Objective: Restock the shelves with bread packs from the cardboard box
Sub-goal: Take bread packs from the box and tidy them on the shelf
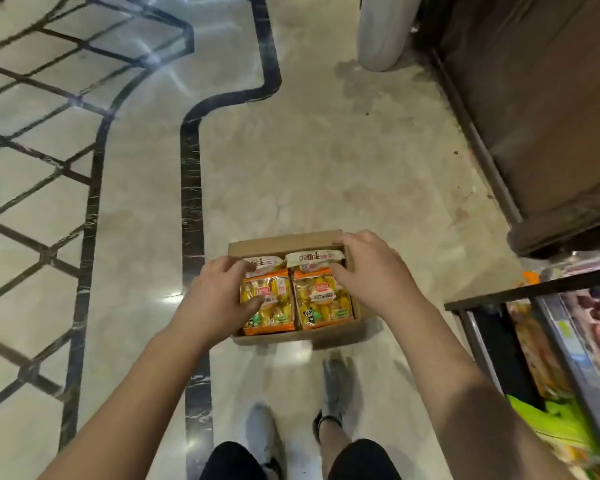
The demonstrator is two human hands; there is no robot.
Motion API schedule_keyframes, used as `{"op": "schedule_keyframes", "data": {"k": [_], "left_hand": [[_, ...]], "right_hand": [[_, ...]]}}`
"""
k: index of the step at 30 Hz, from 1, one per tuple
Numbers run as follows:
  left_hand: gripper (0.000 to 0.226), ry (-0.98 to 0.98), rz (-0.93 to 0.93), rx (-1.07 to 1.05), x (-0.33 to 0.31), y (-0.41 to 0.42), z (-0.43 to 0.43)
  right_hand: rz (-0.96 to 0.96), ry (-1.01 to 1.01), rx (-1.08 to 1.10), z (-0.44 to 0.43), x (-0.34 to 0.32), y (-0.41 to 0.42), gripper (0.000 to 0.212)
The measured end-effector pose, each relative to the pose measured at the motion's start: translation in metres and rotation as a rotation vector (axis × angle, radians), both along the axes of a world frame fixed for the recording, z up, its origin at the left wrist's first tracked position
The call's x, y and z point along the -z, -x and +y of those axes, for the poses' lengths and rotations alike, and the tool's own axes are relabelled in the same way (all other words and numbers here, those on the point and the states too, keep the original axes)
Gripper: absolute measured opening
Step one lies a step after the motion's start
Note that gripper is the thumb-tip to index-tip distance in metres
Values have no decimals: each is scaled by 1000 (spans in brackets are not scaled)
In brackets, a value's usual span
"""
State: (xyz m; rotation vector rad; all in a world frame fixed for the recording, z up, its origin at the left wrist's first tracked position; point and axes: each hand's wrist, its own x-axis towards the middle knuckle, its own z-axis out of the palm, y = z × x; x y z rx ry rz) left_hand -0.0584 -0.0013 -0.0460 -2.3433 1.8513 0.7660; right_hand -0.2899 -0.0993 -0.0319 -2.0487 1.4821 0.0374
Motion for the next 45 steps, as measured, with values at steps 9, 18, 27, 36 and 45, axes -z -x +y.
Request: {"op": "schedule_keyframes", "data": {"k": [9, 18, 27, 36, 45], "left_hand": [[64, -161, -8, 0, 215, -29, -32], [64, -308, -18, -13, 393, -51, -28], [66, -431, -23, -108, 481, -68, -22], [82, -535, 179, -569, 517, -77, -23], [82, -504, 431, -1039, 528, -77, -29]], "right_hand": [[82, -163, -24, -32, 220, -20, 45], [216, -274, 0, -28, 422, -35, 45], [216, -161, 14, -26, 502, -22, 41], [164, -205, 101, -35, 519, -12, 45], [180, -273, 253, -42, 534, -7, 80]]}}
